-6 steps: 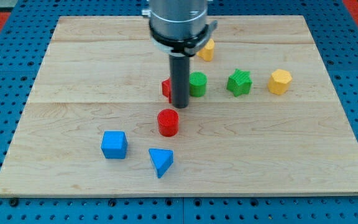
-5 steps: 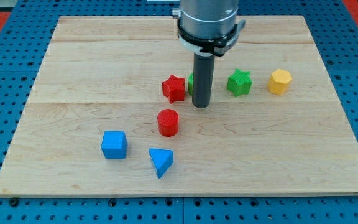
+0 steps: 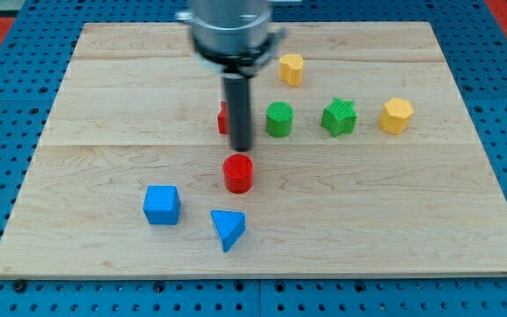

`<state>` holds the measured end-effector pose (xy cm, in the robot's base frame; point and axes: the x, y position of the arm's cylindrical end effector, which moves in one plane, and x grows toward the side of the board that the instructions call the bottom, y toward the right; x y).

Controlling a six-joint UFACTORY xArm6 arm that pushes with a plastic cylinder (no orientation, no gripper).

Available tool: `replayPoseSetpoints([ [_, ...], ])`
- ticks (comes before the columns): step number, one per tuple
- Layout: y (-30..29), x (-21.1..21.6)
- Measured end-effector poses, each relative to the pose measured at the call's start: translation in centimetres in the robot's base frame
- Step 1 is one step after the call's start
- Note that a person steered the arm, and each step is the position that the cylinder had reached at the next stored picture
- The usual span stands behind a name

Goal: Move the red circle towards the center left

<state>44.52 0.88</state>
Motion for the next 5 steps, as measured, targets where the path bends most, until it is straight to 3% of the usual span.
replayPoseSetpoints([
  [1, 6.2, 2.3],
  [2, 3.5, 6.3],
  [3, -7.4, 5.8],
  [4, -14.7, 1.5],
  [5, -14.9, 3.6],
])
